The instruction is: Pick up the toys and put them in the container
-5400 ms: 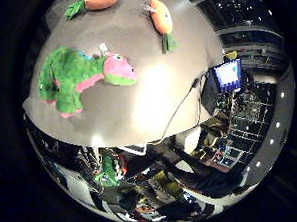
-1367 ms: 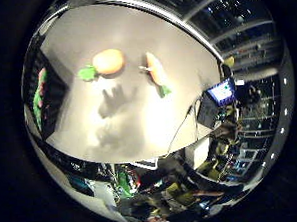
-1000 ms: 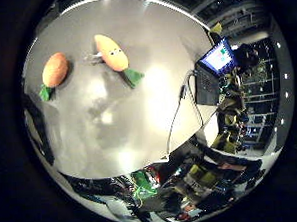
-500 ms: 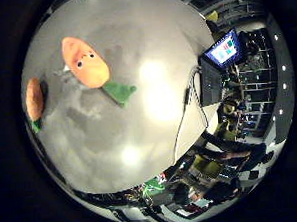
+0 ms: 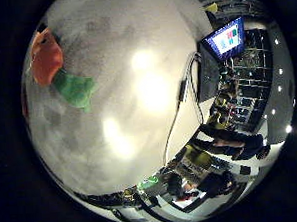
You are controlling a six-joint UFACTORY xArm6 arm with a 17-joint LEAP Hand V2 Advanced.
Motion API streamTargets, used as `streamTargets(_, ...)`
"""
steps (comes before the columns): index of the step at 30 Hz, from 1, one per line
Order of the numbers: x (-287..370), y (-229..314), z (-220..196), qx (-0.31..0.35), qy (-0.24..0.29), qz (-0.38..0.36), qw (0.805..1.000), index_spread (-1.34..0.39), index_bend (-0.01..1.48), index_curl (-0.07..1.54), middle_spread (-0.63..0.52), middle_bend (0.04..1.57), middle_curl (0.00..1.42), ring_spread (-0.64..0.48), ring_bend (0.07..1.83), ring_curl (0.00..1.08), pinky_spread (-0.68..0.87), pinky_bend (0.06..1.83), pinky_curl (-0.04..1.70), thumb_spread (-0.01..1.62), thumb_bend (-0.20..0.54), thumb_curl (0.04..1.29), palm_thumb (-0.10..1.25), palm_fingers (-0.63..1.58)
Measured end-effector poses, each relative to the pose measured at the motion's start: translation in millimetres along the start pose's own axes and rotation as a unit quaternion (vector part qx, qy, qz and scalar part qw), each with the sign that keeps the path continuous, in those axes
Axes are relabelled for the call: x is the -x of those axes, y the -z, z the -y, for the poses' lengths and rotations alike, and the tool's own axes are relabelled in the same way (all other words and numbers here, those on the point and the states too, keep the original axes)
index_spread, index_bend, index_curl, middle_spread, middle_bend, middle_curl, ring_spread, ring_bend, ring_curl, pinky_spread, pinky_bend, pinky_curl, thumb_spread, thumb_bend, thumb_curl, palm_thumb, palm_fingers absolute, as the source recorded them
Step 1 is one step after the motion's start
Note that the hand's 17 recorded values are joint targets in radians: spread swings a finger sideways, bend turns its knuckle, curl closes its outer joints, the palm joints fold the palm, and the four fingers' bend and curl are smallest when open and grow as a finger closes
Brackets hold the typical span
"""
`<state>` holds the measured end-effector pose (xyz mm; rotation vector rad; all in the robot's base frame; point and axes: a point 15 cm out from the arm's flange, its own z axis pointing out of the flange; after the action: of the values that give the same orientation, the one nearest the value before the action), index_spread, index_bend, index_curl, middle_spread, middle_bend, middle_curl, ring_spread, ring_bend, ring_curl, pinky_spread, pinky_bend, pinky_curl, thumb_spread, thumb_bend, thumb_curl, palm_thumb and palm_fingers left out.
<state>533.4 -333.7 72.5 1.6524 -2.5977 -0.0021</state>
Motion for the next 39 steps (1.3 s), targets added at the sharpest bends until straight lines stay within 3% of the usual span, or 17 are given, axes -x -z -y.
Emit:
streamTargets(5,-3.5,-14.6,-1.1,0.005,0.001,-0.003,1.000,-0.23,0.51,0.43,0.10,0.19,0.26,0.19,0.17,0.16,0.37,0.19,0.30,1.05,-0.021,0.29,0.47,0.19)
streamTargets(10,-5.6,-18.6,-1.4,0.006,0.000,-0.004,1.000,-0.26,0.73,0.48,0.05,0.25,0.30,0.17,0.15,0.13,0.36,0.15,0.26,1.05,-0.005,0.31,0.58,0.29)
streamTargets(14,-7.5,-18.5,-2.4,0.007,0.002,-0.007,1.000,-0.35,1.04,0.58,-0.04,0.38,0.35,0.10,0.16,0.11,0.34,0.14,0.20,1.04,0.046,0.36,0.83,0.39)
streamTargets(18,-17.5,-6.2,-1.2,0.000,-0.002,-0.009,1.000,-0.39,1.21,0.62,-0.14,0.49,0.38,0.03,0.17,0.11,0.32,0.14,0.16,1.03,0.066,0.40,0.98,0.44)
streamTargets(26,-41.0,90.3,-6.1,-0.041,-0.004,-0.018,0.999,-0.38,1.24,0.62,-0.21,0.56,0.41,-0.03,0.19,0.13,0.30,0.16,0.14,1.03,-0.012,0.42,1.04,0.44)
streamTargets(33,-34.4,157.4,-73.9,-0.017,0.028,-0.016,0.999,-0.38,1.24,0.61,-0.23,0.57,0.42,-0.04,0.19,0.15,0.30,0.17,0.13,1.04,-0.017,0.43,1.04,0.44)
streamTargets(39,10.6,204.4,-148.8,-0.023,0.088,-0.015,0.996,-0.39,1.24,0.61,-0.23,0.57,0.42,-0.05,0.19,0.16,0.30,0.17,0.14,1.04,-0.017,0.45,1.03,0.44)
